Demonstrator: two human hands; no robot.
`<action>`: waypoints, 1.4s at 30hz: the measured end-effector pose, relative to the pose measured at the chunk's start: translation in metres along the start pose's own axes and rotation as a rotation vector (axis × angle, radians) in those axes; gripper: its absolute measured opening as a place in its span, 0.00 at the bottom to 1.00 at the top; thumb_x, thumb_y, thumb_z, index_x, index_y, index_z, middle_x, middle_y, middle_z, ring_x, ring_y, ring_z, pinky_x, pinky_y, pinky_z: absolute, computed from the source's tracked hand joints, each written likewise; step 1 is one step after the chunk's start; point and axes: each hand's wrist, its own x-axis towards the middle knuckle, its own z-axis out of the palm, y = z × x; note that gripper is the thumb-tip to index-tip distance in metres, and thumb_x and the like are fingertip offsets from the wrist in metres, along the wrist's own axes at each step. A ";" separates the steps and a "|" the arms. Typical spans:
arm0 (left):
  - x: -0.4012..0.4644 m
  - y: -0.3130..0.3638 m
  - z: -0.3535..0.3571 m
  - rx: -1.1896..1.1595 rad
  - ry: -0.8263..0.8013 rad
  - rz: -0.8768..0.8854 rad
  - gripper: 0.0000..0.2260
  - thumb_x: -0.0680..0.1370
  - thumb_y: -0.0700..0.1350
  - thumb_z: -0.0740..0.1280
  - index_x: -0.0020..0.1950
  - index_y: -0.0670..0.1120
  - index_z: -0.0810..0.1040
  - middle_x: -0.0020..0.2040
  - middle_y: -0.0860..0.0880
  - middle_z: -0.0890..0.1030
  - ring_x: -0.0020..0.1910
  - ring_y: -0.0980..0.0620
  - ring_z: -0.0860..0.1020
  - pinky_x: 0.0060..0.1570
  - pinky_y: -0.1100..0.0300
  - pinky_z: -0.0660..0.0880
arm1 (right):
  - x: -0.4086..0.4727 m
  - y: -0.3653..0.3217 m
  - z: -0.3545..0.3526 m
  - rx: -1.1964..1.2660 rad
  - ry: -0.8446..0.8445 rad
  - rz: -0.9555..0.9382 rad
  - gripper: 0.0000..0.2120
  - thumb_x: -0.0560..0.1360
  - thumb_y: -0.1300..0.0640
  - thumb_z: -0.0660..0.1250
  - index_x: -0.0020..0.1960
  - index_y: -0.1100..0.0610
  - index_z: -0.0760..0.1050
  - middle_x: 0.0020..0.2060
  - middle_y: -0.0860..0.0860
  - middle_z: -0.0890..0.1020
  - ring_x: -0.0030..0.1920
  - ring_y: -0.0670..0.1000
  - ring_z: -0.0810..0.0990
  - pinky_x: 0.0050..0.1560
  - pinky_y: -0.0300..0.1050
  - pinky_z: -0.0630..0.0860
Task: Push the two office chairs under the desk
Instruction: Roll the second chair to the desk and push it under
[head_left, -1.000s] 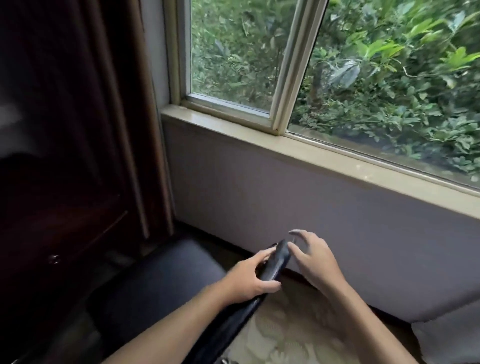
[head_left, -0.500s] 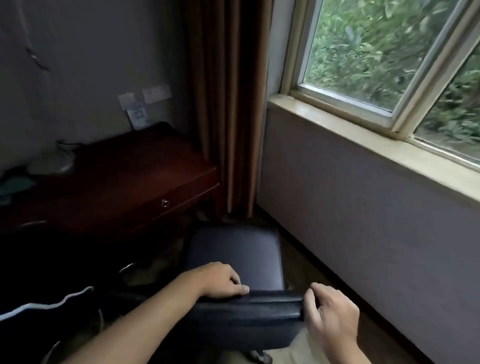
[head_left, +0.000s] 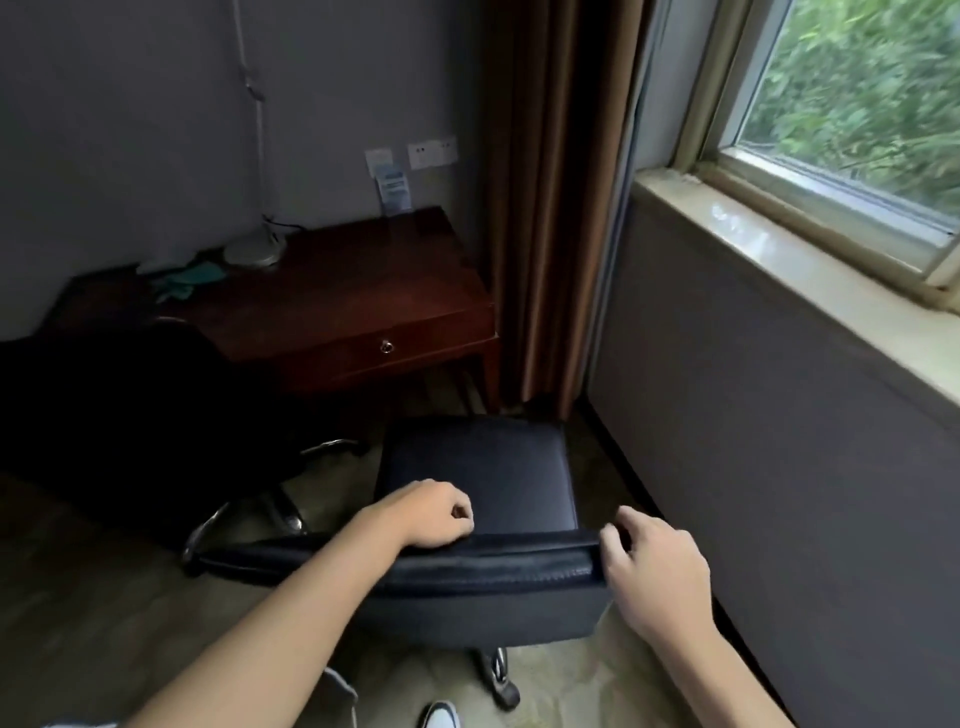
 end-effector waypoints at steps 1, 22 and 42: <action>0.001 0.005 0.003 -0.011 -0.003 -0.006 0.10 0.73 0.56 0.63 0.47 0.58 0.83 0.48 0.60 0.83 0.47 0.56 0.78 0.46 0.62 0.71 | 0.006 0.004 -0.004 -0.021 -0.007 0.000 0.14 0.73 0.53 0.60 0.31 0.55 0.62 0.28 0.48 0.73 0.31 0.54 0.68 0.34 0.50 0.63; 0.008 0.027 0.024 -0.181 0.033 -0.031 0.11 0.76 0.54 0.61 0.51 0.56 0.82 0.51 0.56 0.81 0.47 0.53 0.77 0.44 0.56 0.71 | 0.049 0.010 -0.016 -0.354 -0.337 -0.344 0.16 0.71 0.42 0.46 0.33 0.50 0.65 0.36 0.46 0.72 0.43 0.47 0.70 0.38 0.45 0.66; -0.035 0.137 0.046 -0.287 0.662 -0.463 0.13 0.76 0.57 0.58 0.36 0.55 0.74 0.32 0.57 0.77 0.35 0.54 0.77 0.36 0.59 0.71 | 0.155 0.077 -0.053 -0.284 -0.298 -0.687 0.15 0.75 0.49 0.55 0.31 0.50 0.66 0.35 0.47 0.75 0.43 0.53 0.77 0.37 0.47 0.65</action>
